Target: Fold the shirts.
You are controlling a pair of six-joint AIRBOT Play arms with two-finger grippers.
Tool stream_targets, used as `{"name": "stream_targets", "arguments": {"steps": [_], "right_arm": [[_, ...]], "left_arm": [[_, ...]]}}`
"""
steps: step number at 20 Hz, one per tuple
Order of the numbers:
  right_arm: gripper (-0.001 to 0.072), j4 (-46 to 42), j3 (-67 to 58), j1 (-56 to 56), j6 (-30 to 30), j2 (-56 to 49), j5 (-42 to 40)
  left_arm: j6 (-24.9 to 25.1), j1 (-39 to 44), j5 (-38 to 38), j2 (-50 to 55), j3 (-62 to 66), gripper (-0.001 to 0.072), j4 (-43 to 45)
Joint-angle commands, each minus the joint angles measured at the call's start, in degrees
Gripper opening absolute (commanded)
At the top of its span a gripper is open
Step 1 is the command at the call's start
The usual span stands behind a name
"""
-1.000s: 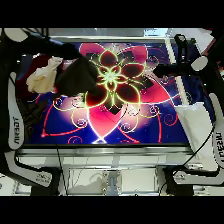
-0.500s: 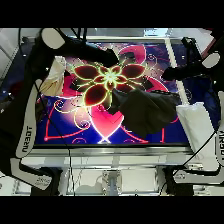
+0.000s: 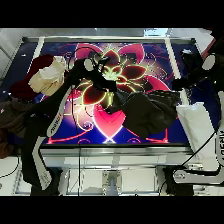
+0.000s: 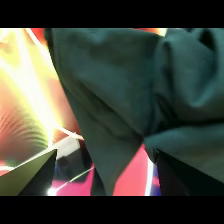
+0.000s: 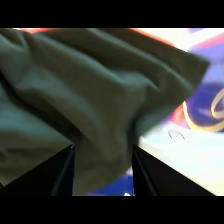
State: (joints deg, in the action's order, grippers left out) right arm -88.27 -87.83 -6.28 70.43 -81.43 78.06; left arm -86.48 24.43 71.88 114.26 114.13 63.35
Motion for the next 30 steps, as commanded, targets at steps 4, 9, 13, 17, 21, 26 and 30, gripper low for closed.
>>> {"name": "stream_targets", "arguments": {"steps": [4,9,13,17,21,26,30], "right_arm": [[0.0408,-2.60,-0.02,-0.02,0.00,0.00,3.74],[0.0408,-0.15,-0.02,-0.02,0.00,-0.02,3.67],[0.0408,0.87,-0.02,-0.02,0.00,-0.02,3.67],[0.0408,2.45,-0.02,-0.02,0.09,-0.02,3.74],[0.0407,2.58,1.66,-0.04,-0.02,-0.11,3.26],[0.0408,5.70,14.60,-8.20,9.81,-0.92,-12.61],[0.0408,18.84,21.29,-16.63,8.15,-3.45,-7.63]], "left_arm": [[-0.55,-0.90,-13.94,5.40,0.17,0.0657,-0.70],[3.06,-2.27,-11.74,8.33,0.20,0.0591,-9.25],[3.54,-1.40,-11.52,10.21,0.20,0.0590,-12.28],[5.01,-0.46,-13.03,10.56,0.20,0.0181,-14.69],[7.41,-0.55,-10.93,10.47,0.98,0.0013,-20.26],[7.39,-3.37,-4.68,8.15,4.22,0.0012,-19.58],[7.41,-6.32,-4.83,4.55,4.22,0.0012,-19.56]]}}
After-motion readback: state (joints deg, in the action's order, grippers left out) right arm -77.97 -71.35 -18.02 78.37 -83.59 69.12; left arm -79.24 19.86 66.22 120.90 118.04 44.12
